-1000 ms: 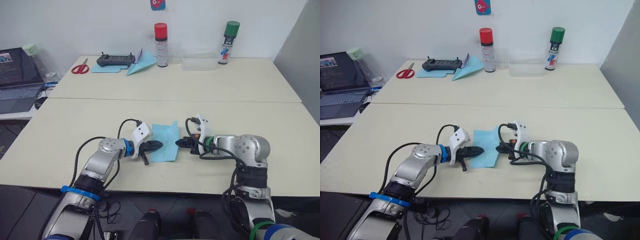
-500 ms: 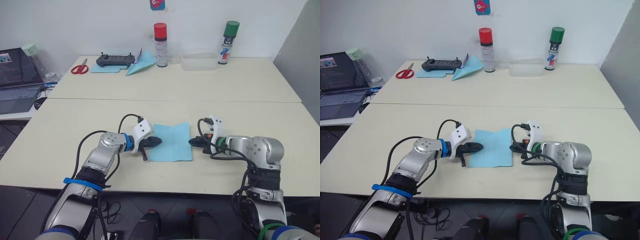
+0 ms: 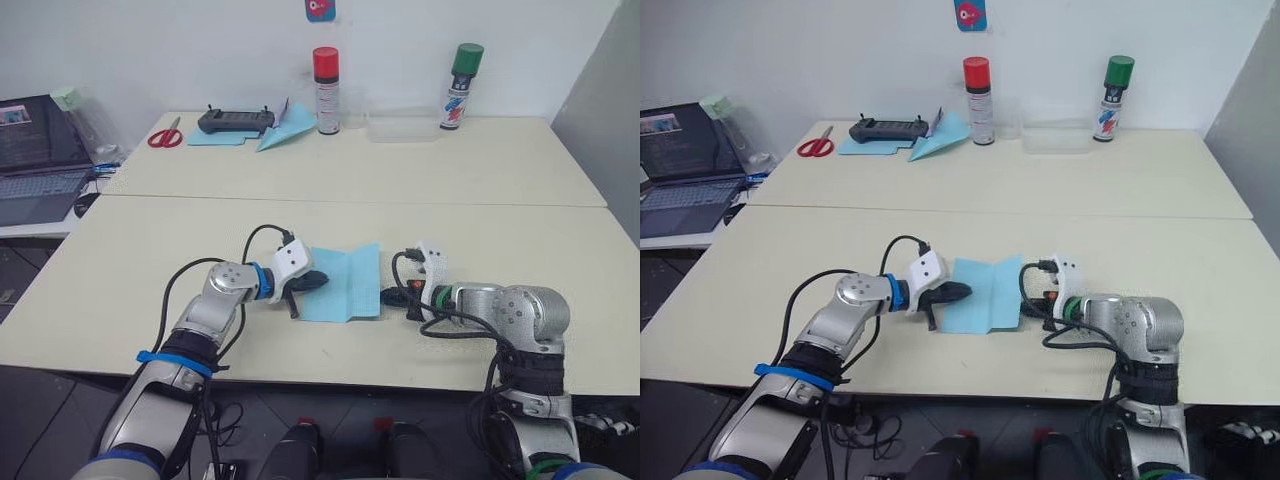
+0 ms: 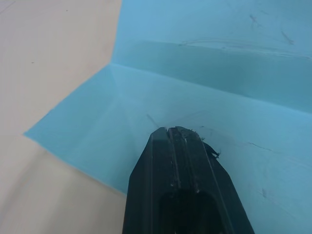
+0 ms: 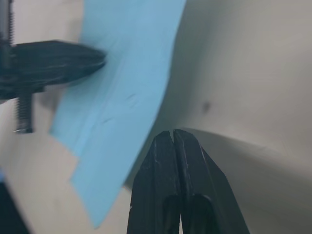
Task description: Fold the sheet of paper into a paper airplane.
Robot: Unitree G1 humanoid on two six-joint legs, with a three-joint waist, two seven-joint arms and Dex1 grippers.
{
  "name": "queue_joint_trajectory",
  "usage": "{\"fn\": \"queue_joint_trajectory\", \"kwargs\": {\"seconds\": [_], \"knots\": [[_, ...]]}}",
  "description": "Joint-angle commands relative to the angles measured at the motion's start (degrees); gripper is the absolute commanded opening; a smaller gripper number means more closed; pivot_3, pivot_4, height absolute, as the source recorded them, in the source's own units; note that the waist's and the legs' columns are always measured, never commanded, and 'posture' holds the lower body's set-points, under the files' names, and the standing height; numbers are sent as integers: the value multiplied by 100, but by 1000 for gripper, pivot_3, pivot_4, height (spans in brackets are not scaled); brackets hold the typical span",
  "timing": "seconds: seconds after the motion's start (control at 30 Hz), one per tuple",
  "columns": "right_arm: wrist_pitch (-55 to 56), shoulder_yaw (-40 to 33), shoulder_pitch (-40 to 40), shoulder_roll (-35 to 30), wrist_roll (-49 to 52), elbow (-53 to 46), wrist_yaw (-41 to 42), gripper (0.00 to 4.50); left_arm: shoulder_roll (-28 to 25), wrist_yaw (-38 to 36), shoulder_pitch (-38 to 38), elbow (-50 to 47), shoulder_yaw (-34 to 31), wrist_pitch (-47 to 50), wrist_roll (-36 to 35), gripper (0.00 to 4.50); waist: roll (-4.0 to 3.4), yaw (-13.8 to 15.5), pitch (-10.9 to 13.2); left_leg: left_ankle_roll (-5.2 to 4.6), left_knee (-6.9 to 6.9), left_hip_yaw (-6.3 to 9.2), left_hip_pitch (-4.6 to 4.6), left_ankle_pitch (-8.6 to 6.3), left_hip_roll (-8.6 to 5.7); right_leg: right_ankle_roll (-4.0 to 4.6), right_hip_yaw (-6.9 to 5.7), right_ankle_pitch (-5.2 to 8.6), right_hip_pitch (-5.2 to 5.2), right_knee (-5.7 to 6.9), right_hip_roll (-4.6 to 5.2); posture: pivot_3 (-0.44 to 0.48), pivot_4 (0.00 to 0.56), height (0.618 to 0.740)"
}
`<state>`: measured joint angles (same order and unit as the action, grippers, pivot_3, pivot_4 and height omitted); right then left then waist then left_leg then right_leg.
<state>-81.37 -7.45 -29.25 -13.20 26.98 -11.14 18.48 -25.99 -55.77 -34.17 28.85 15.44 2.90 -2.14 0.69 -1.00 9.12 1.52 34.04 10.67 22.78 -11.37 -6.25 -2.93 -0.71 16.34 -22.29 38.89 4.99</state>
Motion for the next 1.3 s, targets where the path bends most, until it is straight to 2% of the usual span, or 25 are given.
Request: {"fn": "queue_joint_trajectory", "kwargs": {"seconds": [0.03,0.13,0.2,0.37,0.5,0.67,0.83,1.0,1.1,1.23,1.3], "knots": [[1933,668,-228,-607,-545,-259,541,66,5,29,110,287,171,71,310,0,0,-3,0,0,0,-2,0,0,0,-2,-2,0,0,-1,0,0,150,740],[2800,841,-460,-569,-537,-215,843,66,-1,2,106,303,162,48,317,0,1,-21,0,0,-1,-8,-1,0,5,-4,-8,0,0,-2,0,0,150,740],[3238,1223,-494,-506,-565,-200,1170,66,-5,-16,106,312,159,35,321,0,1,-24,0,0,-1,-5,-1,0,7,-4,-7,0,2,-2,-1,0,150,740],[4307,2212,-439,-84,-1260,850,1224,66,-16,-53,120,288,185,-2,345,0,11,-20,-6,1,0,3,-1,1,3,-3,-5,0,5,-6,-2,0,150,740],[4467,2634,-464,212,-1596,1403,1180,66,-9,-35,116,271,179,-18,351,0,10,-17,-5,1,0,2,-1,1,0,-2,0,-1,2,-5,-3,0,150,740],[4762,3195,-365,-183,-2406,1869,1230,66,-35,-22,132,240,189,-71,387,0,10,-13,-5,2,0,3,-2,1,-1,-2,-1,-1,2,-6,-4,0,150,740],[5081,2829,-102,-467,-2592,2255,1016,66,-91,-11,200,240,222,-223,483,0,11,2,-7,2,-1,3,-6,1,0,-2,0,0,6,-6,-3,0,150,740],[5069,2416,162,-585,-2532,2231,830,66,-112,-3,233,239,220,-316,537,0,14,6,-11,1,-1,1,-9,0,1,-2,2,0,9,-6,-3,0,150,740],[5065,1894,185,-474,-2321,2191,613,66,-126,-6,251,250,209,-367,561,0,15,7,-12,1,-1,1,-9,0,2,-2,2,0,10,-6,-3,0,150,740],[4704,914,38,-27,-1568,1984,417,66,-147,-14,254,279,217,-472,611,0,15,-2,-11,2,-2,-1,-8,0,5,-2,6,0,6,-4,-4,0,150,740],[4459,723,-14,7,-1347,1857,540,448,-140,-16,238,302,219,-494,611,0,15,-10,-11,2,-3,-2,-8,0,5,-1,7,-1,4,-4,-4,0,150,740]]}}
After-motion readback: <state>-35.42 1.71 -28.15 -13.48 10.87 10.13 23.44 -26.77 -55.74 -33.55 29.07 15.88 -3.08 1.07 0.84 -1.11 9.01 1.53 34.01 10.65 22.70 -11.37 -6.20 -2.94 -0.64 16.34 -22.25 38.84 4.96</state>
